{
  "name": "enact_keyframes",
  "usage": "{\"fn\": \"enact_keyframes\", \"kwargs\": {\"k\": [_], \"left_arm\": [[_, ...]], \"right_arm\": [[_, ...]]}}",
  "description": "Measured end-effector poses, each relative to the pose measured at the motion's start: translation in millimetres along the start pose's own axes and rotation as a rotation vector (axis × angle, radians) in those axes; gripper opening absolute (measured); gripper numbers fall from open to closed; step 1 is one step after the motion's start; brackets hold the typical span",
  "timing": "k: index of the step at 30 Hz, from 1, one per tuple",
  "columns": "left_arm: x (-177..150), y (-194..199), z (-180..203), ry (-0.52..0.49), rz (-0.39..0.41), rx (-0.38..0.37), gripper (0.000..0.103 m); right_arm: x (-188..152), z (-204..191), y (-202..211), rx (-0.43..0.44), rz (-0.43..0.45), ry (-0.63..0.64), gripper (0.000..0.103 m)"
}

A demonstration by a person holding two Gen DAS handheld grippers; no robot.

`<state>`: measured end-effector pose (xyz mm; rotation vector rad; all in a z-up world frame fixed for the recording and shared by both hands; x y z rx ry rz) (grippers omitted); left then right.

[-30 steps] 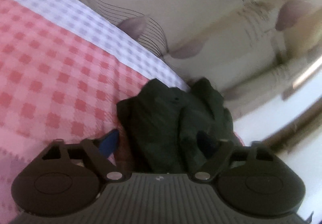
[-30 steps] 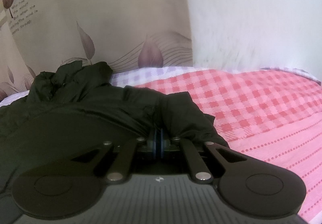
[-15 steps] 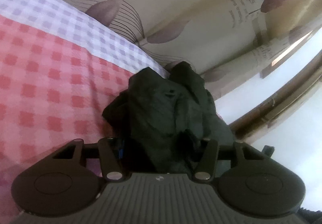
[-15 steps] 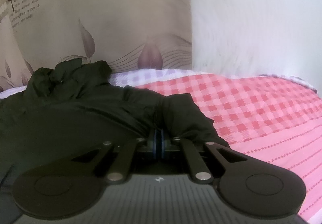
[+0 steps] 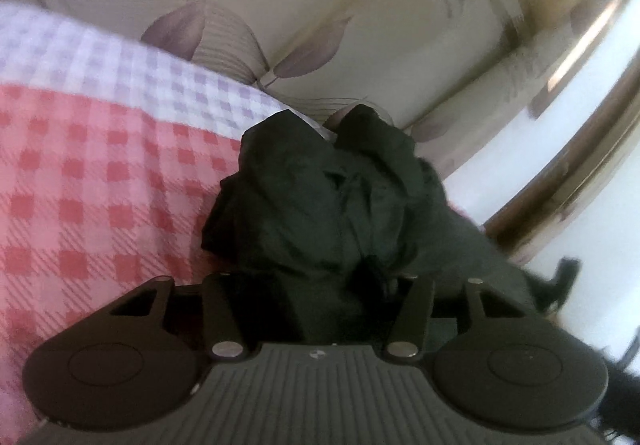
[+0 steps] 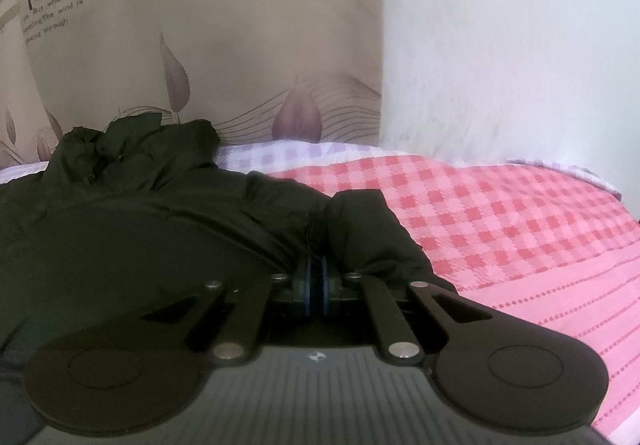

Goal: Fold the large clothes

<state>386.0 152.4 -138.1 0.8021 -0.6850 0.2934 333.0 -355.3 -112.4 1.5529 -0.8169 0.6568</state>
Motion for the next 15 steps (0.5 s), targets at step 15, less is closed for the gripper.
{"fn": "enact_keyframes", "kwargs": {"k": [15], "left_arm": [[-5.6, 1.7, 22.8, -0.175, 0.061, 0.213, 0.065]], "right_arm": [[1.2, -10.2, -0.3, -0.08, -0.004, 0.089, 0.006]]}}
Point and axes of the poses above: each gripper's, at about its wrist camera, not at the fingertips, and y roughly against the way its jaws point, z to its right, x to its top, the point moved 5 cm from there along -y, roughly the way its jaws point, and after that the axes turned 10 degrees about x, right-handed, at the moved point
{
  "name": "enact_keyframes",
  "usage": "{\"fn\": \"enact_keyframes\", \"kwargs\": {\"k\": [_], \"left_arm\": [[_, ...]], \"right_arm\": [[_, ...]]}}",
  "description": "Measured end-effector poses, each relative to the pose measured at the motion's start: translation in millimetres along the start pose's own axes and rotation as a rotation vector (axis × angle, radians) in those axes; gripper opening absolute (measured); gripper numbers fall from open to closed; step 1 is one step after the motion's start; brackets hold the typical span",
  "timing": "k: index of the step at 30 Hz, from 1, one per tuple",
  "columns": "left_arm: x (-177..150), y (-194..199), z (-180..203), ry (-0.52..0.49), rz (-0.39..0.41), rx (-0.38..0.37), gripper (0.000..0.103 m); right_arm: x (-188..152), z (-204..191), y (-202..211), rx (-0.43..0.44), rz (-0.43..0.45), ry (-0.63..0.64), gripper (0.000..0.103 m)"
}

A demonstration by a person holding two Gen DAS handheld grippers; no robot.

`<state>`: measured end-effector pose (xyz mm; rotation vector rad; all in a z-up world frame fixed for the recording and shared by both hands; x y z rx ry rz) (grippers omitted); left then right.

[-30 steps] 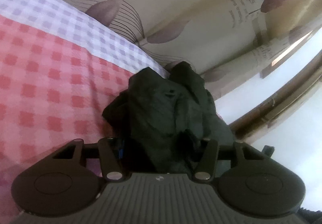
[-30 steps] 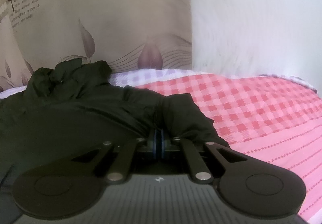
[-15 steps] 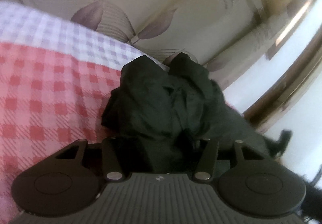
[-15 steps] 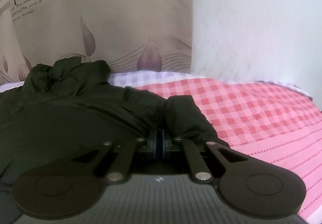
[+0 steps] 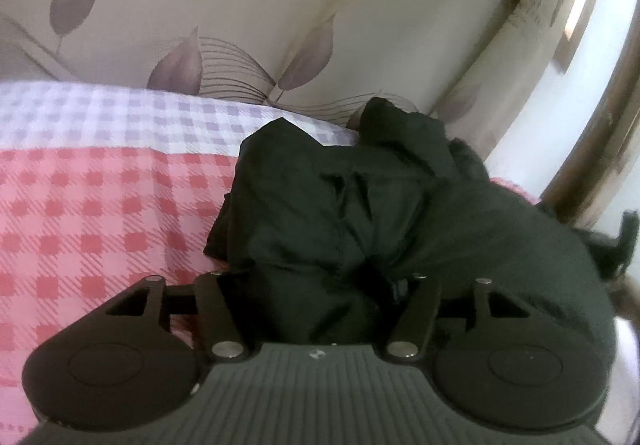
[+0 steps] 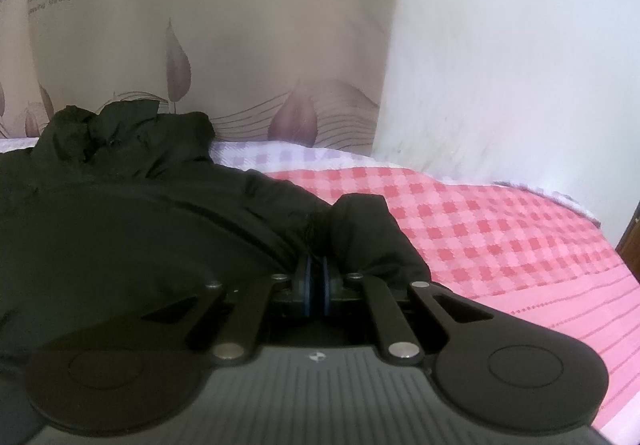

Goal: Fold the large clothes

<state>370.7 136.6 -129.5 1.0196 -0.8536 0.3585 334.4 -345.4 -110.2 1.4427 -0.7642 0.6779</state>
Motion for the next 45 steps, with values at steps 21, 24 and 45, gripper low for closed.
{"fn": "enact_keyframes", "kwargs": {"k": [21, 24, 45], "left_arm": [[2.2, -4.1, 6.6, -0.061, 0.007, 0.114, 0.086], [2.3, -2.8, 5.3, -0.051, 0.008, 0.102, 0.087], [12.9, 32.9, 1.2, 0.152, -0.003, -0.004, 0.025]], "right_arm": [[-1.0, 5.7, 0.7, 0.037, -0.002, -0.057, 0.006], [4.9, 0.4, 3.3, 0.0, -0.027, -0.027, 0.007], [18.6, -208.0, 70.0, 0.509, 0.008, 0.133, 0.006]]}}
Point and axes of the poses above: each gripper's, at about its wrist camera, not at the fingertips, and y roughly against the way its jaws point, z to its right, x to its top, the point moved 5 cm from there along -y, roughly the way its jaws point, and after that the axes turned 10 degrees about x, right-handed, at the moved point
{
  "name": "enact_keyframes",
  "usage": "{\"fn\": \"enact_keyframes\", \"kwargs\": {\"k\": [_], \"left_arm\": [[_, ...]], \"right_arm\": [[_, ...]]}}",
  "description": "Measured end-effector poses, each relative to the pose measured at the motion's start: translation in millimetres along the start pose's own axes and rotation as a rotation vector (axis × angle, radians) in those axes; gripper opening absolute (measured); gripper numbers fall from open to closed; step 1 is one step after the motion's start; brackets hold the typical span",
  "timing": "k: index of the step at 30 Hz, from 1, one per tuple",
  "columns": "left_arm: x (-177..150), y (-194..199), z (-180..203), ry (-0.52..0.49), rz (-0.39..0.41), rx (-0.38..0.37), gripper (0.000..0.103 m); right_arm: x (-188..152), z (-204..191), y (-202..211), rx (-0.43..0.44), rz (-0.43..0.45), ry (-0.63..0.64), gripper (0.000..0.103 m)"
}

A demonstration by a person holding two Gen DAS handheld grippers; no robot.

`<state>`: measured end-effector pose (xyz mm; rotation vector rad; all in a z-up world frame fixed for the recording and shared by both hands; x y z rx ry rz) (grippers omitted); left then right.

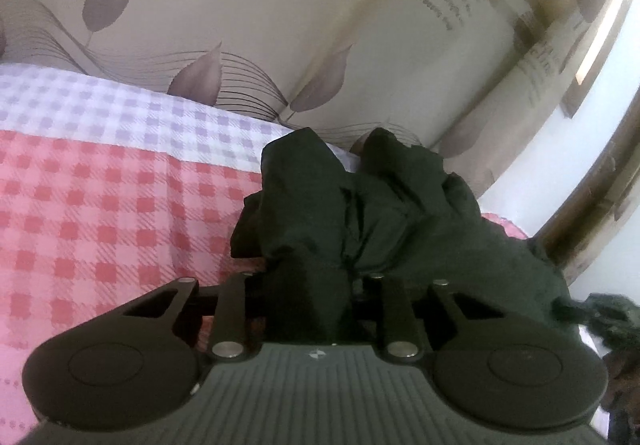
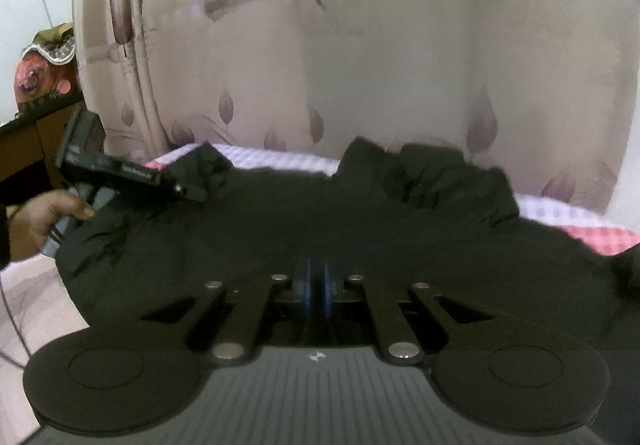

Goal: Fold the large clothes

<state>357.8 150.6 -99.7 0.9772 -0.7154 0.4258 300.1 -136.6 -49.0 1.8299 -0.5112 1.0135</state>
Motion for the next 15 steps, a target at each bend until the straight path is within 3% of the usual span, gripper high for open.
{"fn": "enact_keyframes", "kwargs": {"k": [9, 15], "left_arm": [[29.5, 37.8, 48.0, -0.002, -0.059, 0.067, 0.018], [54.7, 65.7, 112.2, -0.043, -0.095, 0.067, 0.018]], "right_arm": [[-13.8, 18.2, -31.2, -0.007, -0.08, -0.067, 0.004], [-17.1, 39.6, -43.4, 0.05, -0.096, -0.241, 0.004]]}}
Point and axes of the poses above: each gripper's, at about its wrist camera, not at the fingertips, and y roughly against the way its jaws point, z to its right, x to its top, the point moved 5 cm from there along -y, roughly the way its jaws point, and after that the axes turned 10 degrees about x, right-handed, at the moved point
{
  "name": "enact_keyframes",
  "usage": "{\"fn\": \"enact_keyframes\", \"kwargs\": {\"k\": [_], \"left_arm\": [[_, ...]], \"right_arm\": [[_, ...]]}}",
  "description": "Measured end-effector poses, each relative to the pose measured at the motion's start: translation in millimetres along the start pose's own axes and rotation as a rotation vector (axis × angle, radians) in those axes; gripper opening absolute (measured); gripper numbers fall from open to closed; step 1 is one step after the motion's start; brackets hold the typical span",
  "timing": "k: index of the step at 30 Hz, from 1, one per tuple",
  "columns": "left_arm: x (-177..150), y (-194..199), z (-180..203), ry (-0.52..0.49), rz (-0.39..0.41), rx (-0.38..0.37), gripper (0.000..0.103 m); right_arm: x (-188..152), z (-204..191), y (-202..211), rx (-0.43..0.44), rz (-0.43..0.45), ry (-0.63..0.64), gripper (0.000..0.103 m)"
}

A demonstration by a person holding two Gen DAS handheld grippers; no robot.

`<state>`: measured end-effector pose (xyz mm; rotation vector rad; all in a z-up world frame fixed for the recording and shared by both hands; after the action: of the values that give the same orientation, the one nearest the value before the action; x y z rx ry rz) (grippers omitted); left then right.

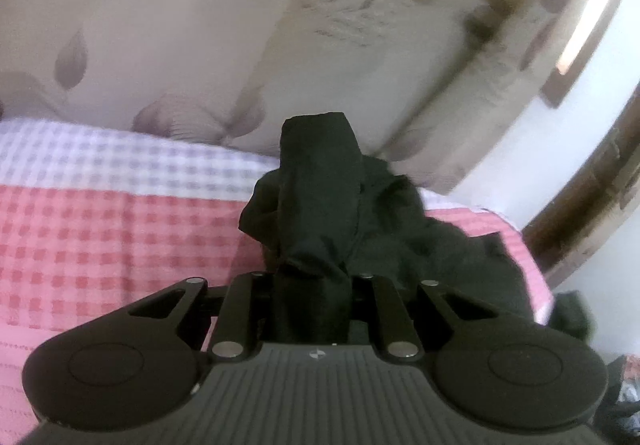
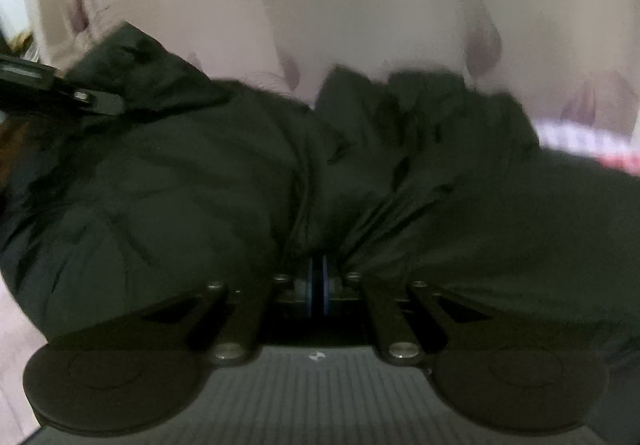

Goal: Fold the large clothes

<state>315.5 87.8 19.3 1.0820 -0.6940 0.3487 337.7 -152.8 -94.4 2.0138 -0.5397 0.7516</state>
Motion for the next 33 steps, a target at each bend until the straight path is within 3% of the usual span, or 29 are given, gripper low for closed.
{"fn": "enact_keyframes", "kwargs": {"k": [7, 15, 18, 22, 25, 27, 29, 31, 32, 33], "left_arm": [[20.1, 16.8, 104.9, -0.005, -0.056, -0.063, 0.018], [3.1, -16.5, 214.2, 0.05, -0.136, -0.156, 0.019], [-7.0, -34.6, 227.6, 0.115, -0.146, -0.187, 0.019], [-18.7, -58.8, 226.5, 0.262, -0.144, -0.27, 0.02], [-34.8, -80.1, 215.6, 0.388, -0.151, -0.366, 0.022], [-49.0, -94.8, 207.5, 0.5, -0.138, -0.47, 0.025], [-59.2, -104.6, 203.6, 0.552, -0.127, -0.543, 0.028], [-68.8, -110.9, 201.1, 0.584, -0.074, -0.634, 0.033], [-72.9, -112.4, 199.8, 0.596, -0.042, -0.675, 0.034], [-77.2, -114.2, 198.4, 0.615, -0.001, -0.722, 0.038]], "right_arm": [[-1.3, 30.0, -0.8, 0.113, 0.011, -0.271, 0.004], [-7.4, 57.9, 7.9, 0.247, 0.029, -0.504, 0.003], [-13.1, 64.8, 21.1, 0.296, 0.058, -0.563, 0.004], [-25.9, 73.4, 65.1, 0.321, 0.164, -0.575, 0.006], [-39.9, 80.2, 104.9, 0.338, 0.245, -0.582, 0.009], [-49.2, 83.4, 128.7, 0.352, 0.295, -0.582, 0.012], [-58.1, 84.2, 151.2, 0.342, 0.329, -0.563, 0.014], [-66.5, 84.7, 168.9, 0.356, 0.363, -0.556, 0.021], [-69.1, 84.9, 173.8, 0.363, 0.373, -0.553, 0.036], [-71.8, 85.5, 178.7, 0.365, 0.389, -0.549, 0.06]]}}
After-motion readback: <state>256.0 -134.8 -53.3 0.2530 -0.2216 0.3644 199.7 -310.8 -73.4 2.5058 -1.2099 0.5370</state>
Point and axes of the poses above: each gripper's, at about its wrist camera, not at the fingertips, and y roughly against the way its jaws point, z to its right, x to its top, the point moved 5 cm from there along -y, roughly the way its jaws point, and after that the axes turned 10 degrees about x, right-handed, at the moved point
